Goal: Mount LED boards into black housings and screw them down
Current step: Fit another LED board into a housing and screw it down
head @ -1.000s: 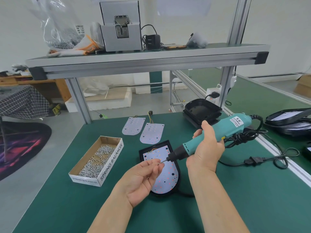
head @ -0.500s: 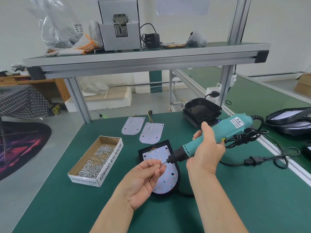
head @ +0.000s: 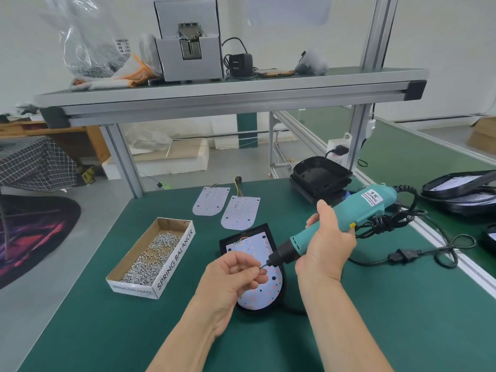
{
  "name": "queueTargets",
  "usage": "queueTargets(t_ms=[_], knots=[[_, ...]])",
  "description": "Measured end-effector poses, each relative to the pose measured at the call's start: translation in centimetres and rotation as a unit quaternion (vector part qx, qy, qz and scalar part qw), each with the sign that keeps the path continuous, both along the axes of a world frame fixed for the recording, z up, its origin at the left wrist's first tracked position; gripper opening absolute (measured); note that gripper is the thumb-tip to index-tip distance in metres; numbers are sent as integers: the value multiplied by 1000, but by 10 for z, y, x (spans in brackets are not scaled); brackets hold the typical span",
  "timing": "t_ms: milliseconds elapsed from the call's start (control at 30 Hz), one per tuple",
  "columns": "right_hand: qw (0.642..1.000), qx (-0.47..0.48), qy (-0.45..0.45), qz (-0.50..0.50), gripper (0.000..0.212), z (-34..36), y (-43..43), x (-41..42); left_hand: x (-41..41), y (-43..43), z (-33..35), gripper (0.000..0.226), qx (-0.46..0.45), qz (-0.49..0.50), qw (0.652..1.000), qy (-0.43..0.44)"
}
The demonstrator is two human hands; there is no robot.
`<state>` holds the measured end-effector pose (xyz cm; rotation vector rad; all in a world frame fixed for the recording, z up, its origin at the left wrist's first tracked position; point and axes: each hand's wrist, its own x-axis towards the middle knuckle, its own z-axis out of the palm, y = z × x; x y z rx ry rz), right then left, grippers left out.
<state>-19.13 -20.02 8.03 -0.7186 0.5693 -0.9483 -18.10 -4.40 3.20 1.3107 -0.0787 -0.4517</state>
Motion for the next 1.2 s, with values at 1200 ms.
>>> queueTargets(t_ms=[1200], knots=[[998, 54, 33, 12, 18, -6, -10, 8, -7, -4, -13, 61, -35, -24, 999, -3]])
